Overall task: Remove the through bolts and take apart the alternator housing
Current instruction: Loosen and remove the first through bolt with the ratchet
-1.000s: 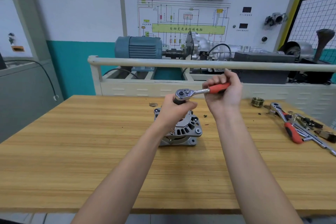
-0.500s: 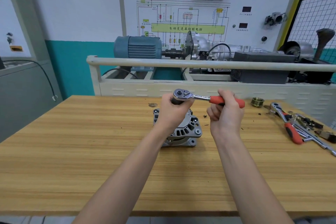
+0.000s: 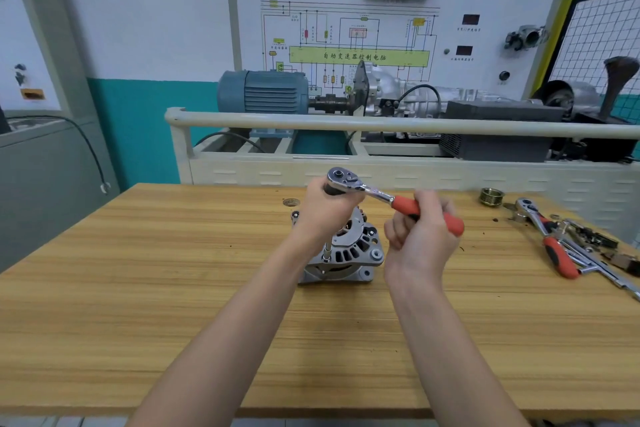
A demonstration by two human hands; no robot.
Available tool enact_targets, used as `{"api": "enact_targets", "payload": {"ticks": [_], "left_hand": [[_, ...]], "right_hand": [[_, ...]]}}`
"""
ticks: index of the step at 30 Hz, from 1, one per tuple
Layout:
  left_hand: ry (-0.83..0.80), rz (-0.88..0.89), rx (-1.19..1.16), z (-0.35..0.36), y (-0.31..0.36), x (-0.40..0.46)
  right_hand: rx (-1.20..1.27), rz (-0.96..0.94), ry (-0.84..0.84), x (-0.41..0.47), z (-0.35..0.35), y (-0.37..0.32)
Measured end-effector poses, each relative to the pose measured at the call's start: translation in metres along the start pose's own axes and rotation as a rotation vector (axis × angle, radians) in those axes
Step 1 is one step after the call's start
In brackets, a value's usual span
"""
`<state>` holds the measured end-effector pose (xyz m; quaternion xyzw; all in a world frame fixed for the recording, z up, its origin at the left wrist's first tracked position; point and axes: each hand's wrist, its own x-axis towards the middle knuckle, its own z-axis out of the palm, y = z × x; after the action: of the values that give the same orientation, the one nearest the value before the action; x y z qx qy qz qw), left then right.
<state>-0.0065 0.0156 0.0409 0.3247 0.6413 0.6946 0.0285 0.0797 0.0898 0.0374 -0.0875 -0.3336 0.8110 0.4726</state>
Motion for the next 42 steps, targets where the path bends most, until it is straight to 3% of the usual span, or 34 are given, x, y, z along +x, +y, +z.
{"api": "enact_targets", "payload": {"ticks": [3, 6, 12, 14, 17, 22, 25, 28, 33, 38, 40, 42], "left_hand": [[0.190, 0.068, -0.032, 0.015, -0.005, -0.003], [0.178, 0.045, -0.030, 0.012, -0.006, -0.003], [-0.315, 0.056, 0.038, -0.020, 0.003, 0.000], [-0.361, 0.045, 0.009, -0.020, 0.006, 0.001], [-0.239, 0.050, -0.019, -0.010, 0.001, 0.003], [0.177, 0.113, -0.048, 0.012, -0.009, 0.001], [0.244, 0.147, -0.031, 0.017, -0.011, -0.001], [0.077, 0.087, -0.028, 0.007, -0.009, -0.001], [-0.319, 0.093, 0.060, -0.017, 0.000, -0.003], [-0.390, 0.040, 0.007, -0.019, 0.002, 0.003], [-0.372, 0.032, 0.005, -0.017, 0.001, 0.004], [-0.261, 0.038, 0.003, -0.011, -0.001, 0.003]], "right_hand": [[0.046, -0.062, -0.003, -0.013, -0.004, 0.005], [-0.010, -0.043, -0.065, -0.004, -0.002, -0.004], [-0.211, 0.321, -0.287, 0.047, 0.012, -0.024], [-0.234, 0.377, -0.327, 0.053, 0.018, -0.026], [-0.184, 0.369, -0.215, 0.049, 0.018, -0.024], [-0.047, 0.116, -0.035, 0.006, -0.003, -0.008], [0.030, 0.047, -0.029, -0.012, -0.005, -0.001], [-0.008, 0.090, -0.036, 0.000, -0.001, -0.009], [-0.165, 0.367, -0.161, 0.045, 0.019, -0.022], [-0.215, 0.478, -0.385, 0.064, 0.030, -0.026], [-0.123, 0.464, -0.394, 0.057, 0.026, -0.020], [-0.018, 0.403, -0.300, 0.046, 0.024, -0.013]]}}
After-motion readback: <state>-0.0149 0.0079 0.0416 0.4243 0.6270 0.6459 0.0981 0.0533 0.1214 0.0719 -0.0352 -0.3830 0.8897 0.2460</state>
